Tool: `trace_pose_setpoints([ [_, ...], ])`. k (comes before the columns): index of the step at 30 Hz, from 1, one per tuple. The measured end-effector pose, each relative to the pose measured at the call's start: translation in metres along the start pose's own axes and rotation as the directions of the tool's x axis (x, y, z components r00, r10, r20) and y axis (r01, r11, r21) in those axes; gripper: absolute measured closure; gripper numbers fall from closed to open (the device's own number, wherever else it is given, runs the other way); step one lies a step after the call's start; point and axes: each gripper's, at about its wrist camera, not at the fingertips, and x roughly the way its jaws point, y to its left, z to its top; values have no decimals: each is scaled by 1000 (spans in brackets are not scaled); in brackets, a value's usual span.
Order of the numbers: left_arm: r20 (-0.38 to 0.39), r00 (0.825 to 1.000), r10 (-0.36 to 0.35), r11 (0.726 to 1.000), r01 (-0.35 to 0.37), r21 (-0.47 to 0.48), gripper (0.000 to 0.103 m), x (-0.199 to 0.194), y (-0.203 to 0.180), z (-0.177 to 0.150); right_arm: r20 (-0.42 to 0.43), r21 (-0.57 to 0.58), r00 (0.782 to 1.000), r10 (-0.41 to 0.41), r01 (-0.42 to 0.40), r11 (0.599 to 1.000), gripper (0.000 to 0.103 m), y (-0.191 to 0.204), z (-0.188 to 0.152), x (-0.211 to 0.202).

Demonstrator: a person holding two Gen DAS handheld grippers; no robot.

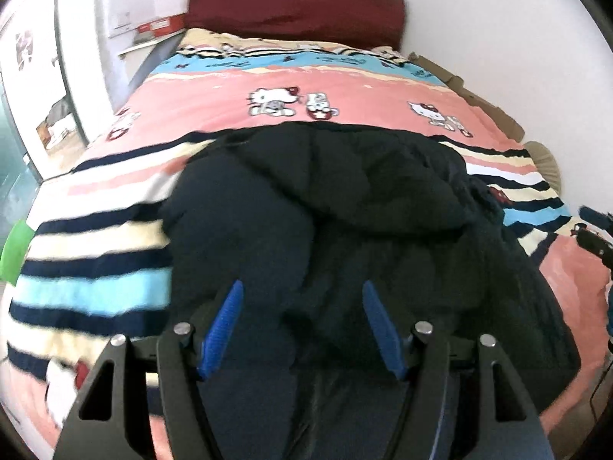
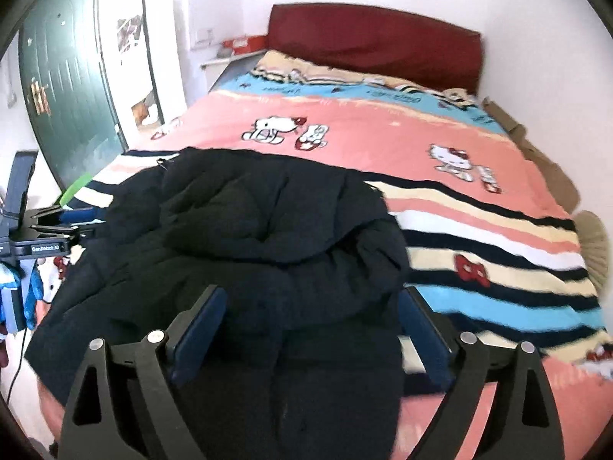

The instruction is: Fold large clothes

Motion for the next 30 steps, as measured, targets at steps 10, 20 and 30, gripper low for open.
trace_pose_setpoints([
  [10, 21, 999, 42, 990, -39, -135, 39, -75, 73, -72, -39, 100, 998, -52, 56, 993, 4, -27, -71, -61],
  [20, -23, 997, -71, 970, 64, -234, 39, -97, 96, -143, -86, 225, 996, 33, -12, 974, 3, -46, -134, -74],
  [30, -66, 961, -268, 862, 209, -461, 39, -56, 109, -200, -148, 332, 977, 150, -94, 939, 2, -66, -172, -48],
])
